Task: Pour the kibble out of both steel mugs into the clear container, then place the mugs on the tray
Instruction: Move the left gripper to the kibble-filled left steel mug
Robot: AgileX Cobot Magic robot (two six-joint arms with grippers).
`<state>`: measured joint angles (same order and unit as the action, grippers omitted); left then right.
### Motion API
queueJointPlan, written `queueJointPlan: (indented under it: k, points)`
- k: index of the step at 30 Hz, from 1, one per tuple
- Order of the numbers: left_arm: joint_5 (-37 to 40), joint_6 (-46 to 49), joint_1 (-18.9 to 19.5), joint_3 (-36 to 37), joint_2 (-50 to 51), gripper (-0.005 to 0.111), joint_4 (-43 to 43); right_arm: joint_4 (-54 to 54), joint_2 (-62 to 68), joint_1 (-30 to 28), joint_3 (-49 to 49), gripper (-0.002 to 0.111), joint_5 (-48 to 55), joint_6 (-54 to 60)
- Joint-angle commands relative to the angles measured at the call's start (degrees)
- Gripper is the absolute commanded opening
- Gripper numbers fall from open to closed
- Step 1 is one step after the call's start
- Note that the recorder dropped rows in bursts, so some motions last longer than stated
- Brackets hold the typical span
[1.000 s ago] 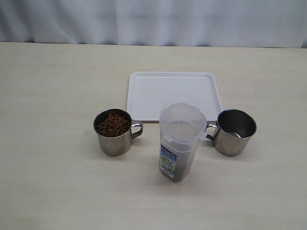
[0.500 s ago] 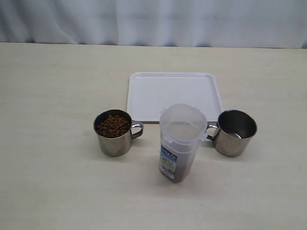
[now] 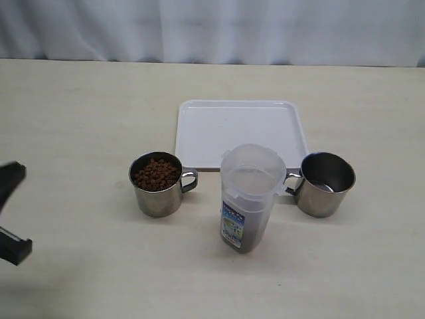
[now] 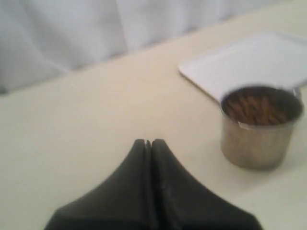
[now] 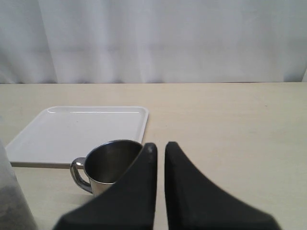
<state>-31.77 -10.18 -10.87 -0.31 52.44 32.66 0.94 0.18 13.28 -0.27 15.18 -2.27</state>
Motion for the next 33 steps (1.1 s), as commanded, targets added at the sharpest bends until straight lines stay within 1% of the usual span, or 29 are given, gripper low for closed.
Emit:
queueJointPlan:
  k: [1,4,5,7,9,13,15,17,18,21,24,27,29,33]
  points:
    - [-6.63,2.79,-0.45,-5.55,22.81,0.000,2.72,-0.08,-0.18,0.17,0.27,0.004,-0.16,-0.03]
    - [-11.59,2.79,-0.45,-10.12,35.33,0.000,4.78,-0.08,-0.18,0.17,0.27,0.004,-0.16,-0.03]
    - [-13.09,2.79,-0.45,-11.81,39.18,0.001,6.65,-0.08,-0.18,0.17,0.27,0.004,-0.16,-0.03]
    - [-14.89,2.79,-0.45,-14.99,45.20,0.007,13.26,-0.08,-0.18,0.17,0.27,0.004,-0.16,-0.03]
    - [-16.89,2.79,-0.45,-17.92,50.18,0.021,19.29,-0.08,-0.18,0.17,0.27,0.004,-0.16,-0.03]
    - [-19.60,1.89,-0.45,-21.71,54.42,0.059,21.79,-0.08,-0.18,0.17,0.27,0.004,-0.16,-0.03]
    - [-19.11,-1.18,-0.45,-22.93,54.54,0.075,23.29,-0.08,-0.18,0.17,0.27,0.004,-0.16,-0.03]
    - [-18.41,-5.35,-0.55,-24.11,54.54,0.084,25.70,-0.08,-0.18,0.17,0.27,0.004,-0.16,-0.03]
    - [-17.93,-6.60,-0.55,-24.83,54.54,0.087,27.87,-0.08,-0.18,0.17,0.27,0.004,-0.16,-0.03]
    - [-17.91,-8.86,-0.68,-26.92,54.54,0.088,32.62,-0.08,-0.18,0.17,0.27,0.004,-0.16,-0.03]
    - [-16.00,-9.58,-2.87,-28.70,55.32,0.088,32.65,-0.08,-0.18,0.17,0.27,0.004,-0.16,-0.03]
    - [-15.95,-9.26,-5.25,-30.85,58.35,0.088,32.65,-0.08,-0.18,0.17,0.27,0.004,-0.16,-0.03]
    - [-15.95,-8.93,-5.85,-32.88,60.62,0.088,32.65,-0.08,-0.18,0.17,0.27,0.004,-0.16,-0.03]
    - [-16.99,-8.78,-5.85,-35.74,63.39,0.088,33.16,-0.08,-0.18,0.17,0.27,0.004,-0.16,-0.03]
